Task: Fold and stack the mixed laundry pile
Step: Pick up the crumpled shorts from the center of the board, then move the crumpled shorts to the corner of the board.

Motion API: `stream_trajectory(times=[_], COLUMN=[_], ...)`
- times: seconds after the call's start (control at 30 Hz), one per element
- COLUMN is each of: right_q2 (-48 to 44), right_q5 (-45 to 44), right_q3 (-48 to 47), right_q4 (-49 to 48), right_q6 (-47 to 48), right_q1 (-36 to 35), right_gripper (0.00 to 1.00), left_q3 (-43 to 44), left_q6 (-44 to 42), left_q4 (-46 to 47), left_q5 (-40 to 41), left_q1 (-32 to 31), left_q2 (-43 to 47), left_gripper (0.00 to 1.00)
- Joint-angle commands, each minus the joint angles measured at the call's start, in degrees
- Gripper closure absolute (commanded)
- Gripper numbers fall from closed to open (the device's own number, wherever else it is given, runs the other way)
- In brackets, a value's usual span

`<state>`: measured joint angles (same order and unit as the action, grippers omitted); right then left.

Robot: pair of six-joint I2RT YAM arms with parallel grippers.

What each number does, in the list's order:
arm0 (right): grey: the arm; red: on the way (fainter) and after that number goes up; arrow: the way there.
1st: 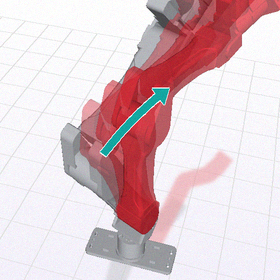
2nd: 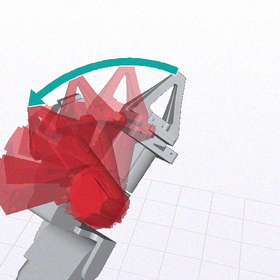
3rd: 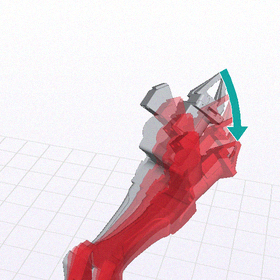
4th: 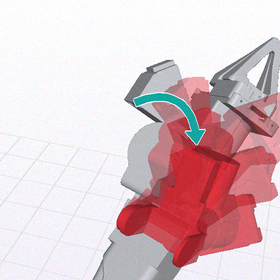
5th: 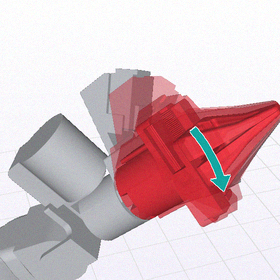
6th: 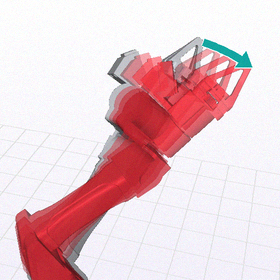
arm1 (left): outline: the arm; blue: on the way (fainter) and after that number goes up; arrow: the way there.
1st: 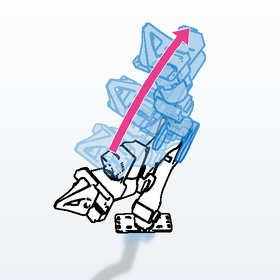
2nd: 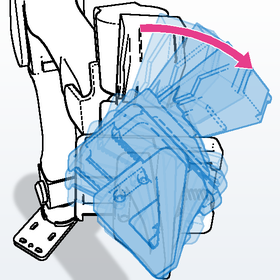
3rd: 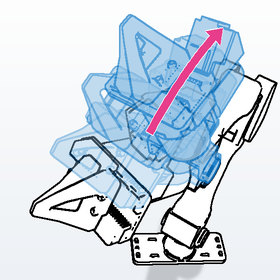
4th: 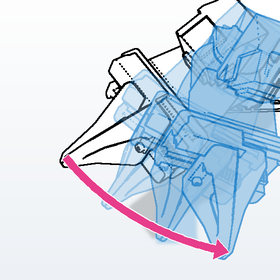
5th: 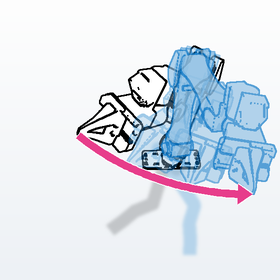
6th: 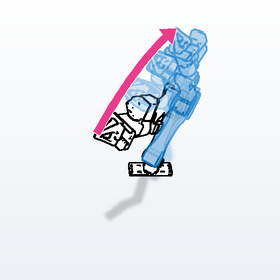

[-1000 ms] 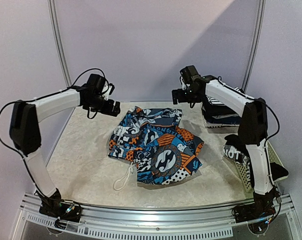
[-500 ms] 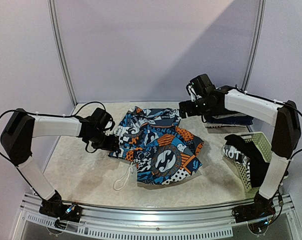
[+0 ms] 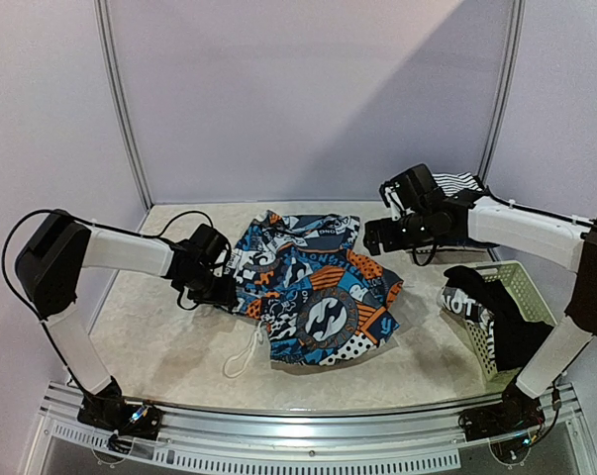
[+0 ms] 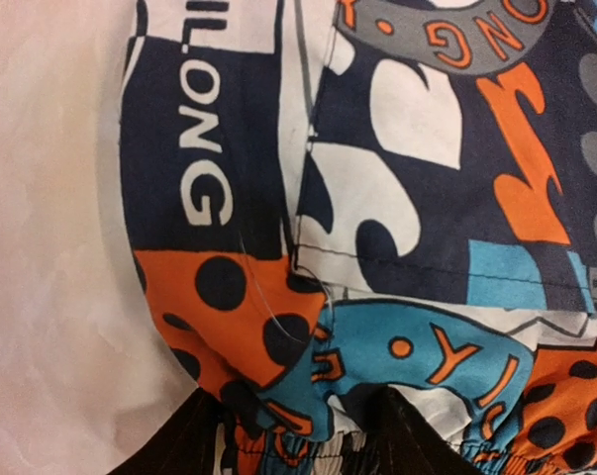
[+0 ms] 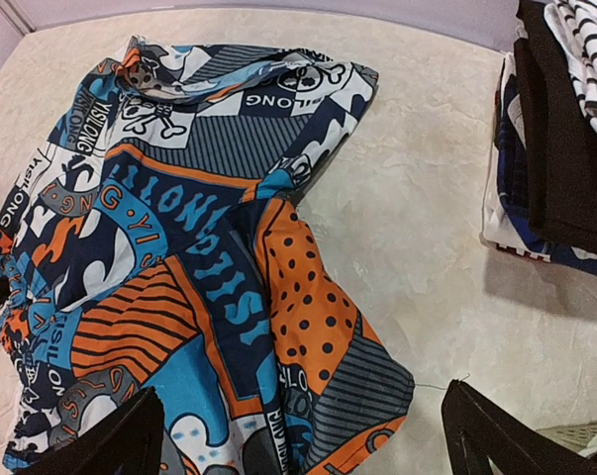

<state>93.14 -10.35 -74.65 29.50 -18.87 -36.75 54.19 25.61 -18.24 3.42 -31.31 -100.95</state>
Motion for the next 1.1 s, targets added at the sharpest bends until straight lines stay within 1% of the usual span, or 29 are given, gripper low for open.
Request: stream_trajectory(times=[0.0,0.07,0.1,0.13,0.23,0.33,0.4,0.5,0.6,0.63,0.7,0.77,0.8,0.87,0.93,1.07], right_q2=[-4.0,-4.7,-5.2,-5.5,-7.1,-9.0,-10.1,-11.3,-11.0,-10.7,-9.9,-9.3,-9.0,-8.6,-7.6,-4.2], right_q5=[-0.5,-0.8,-0.9,-1.2,-2.3,-2.8,-2.8,-2.6,-1.7,-1.4,-0.5,0.4,0.9,2.6,5.0,13.9], right_q3=[2.4,3.3,3.8,4.2,5.3,5.5,5.5,5.2,4.5,4.3,4.4,4.9,5.3,6.5,7.3,8.1], right_q4=[-0.6,-0.5,-0.5,-0.3,-0.2,0.6,0.9,1.0,0.9,0.9,0.5,0.0,-0.4,-1.9,-4.1,-9.2], right_q6=[-0.9,-0.9,-0.9,-0.9,-0.9,-1.0,-1.0,-1.0,-0.7,-0.6,-0.6,-0.9,-1.0,-1.3,-1.4,-2.7], right_q1=[-0.6,-0.6,-0.6,-0.6,-0.5,-0.6,-0.6,-0.6,-0.6,-0.6,-0.6,-0.6,-0.6,-0.7,-0.6,-1.8], right_gripper=[0.01,0.01,0.01,0.01,0.01,0.01,0.01,0.01,0.01,0.01,0.01,0.01,0.01,0.01,0.01,0.01], left_q3=[0.9,0.8,0.8,1.2,4.8,12.9,20.7,31.1,40.3,43.2,47.2,51.8,52.5,46.5,39.8,29.4], left_q6=[0.9,0.4,-0.1,-0.6,-3.3,-6.6,-8.9,-13.1,-17.3,-18.0,-17.3,-15.2,-14.6,-14.6,-13.8,-10.8], left_q4=[-2.4,-1.3,-0.7,-0.7,-5.0,-14.9,-20.1,-25.8,-28.6,-29.2,-30.0,-34.6,-35.9,-31.6,-27.0,-23.6], left_q5=[2.3,1.6,1.1,1.0,4.2,9.4,13.4,16.9,20.1,20.6,21.1,22.4,23.3,23.9,22.7,21.3], left_q1=[-1.2,-1.2,-1.3,-1.5,-1.9,-1.8,-1.1,2.2,9.1,11.5,15.6,17.8,17.8,16.4,15.5,15.2], left_q2=[-1.7,-2.0,-1.8,-1.1,2.8,6.5,8.2,7.1,1.5,-0.9,-6.2,-11.9,-13.0,-10.7,-6.1,2.8], left_gripper=[0.54,0.84,0.98,1.00,1.00,1.00,1.00,1.00,1.00,0.94,0.42,0.08,0.01,0.00,0.00,0.00])
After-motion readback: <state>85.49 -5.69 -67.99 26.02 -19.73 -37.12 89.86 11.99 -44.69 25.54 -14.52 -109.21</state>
